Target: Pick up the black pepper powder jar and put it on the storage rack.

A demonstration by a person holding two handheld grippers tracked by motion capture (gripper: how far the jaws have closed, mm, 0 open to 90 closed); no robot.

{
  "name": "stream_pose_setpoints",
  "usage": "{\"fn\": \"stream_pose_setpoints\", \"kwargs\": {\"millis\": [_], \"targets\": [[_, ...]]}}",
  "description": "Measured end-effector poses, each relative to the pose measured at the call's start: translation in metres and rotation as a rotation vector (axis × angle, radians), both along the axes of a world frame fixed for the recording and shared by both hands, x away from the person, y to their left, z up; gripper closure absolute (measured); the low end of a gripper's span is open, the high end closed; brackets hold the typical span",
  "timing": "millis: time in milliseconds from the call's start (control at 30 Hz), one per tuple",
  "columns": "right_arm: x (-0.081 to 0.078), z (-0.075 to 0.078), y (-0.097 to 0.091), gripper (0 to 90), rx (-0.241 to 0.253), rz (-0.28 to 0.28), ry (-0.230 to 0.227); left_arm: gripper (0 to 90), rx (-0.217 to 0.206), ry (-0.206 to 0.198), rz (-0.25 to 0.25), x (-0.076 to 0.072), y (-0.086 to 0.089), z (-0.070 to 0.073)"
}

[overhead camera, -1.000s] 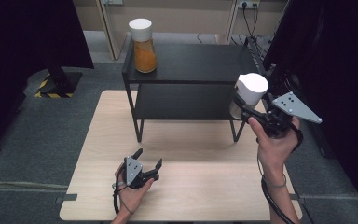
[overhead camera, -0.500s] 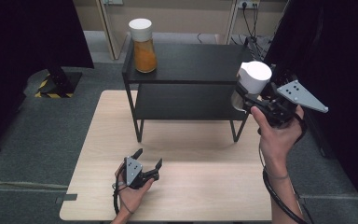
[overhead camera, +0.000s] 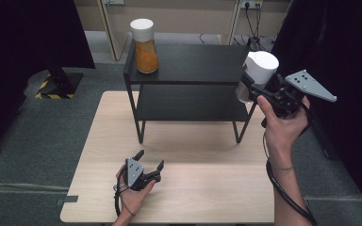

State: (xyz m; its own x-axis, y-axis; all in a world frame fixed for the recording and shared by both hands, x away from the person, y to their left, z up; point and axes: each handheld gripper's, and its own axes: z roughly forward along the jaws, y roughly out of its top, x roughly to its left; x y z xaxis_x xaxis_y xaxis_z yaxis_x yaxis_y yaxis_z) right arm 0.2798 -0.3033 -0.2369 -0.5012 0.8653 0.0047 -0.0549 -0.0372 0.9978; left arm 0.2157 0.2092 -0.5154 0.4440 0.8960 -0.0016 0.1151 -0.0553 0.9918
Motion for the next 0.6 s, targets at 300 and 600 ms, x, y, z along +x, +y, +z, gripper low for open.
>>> {"fn": "stream_pose_setpoints", "kwargs": {"millis": [300,600], "targets": [[0.012,0.012,0.004,30.7,0.001,-0.018,0.005,13.8,-0.001,0.003,0.0,0.0,0.0,0.0],[0.03,0.025,0.011,30.7,-0.002,-0.045,0.015,13.7,-0.004,0.006,-0.001,0.001,0.0,0.001]]}}
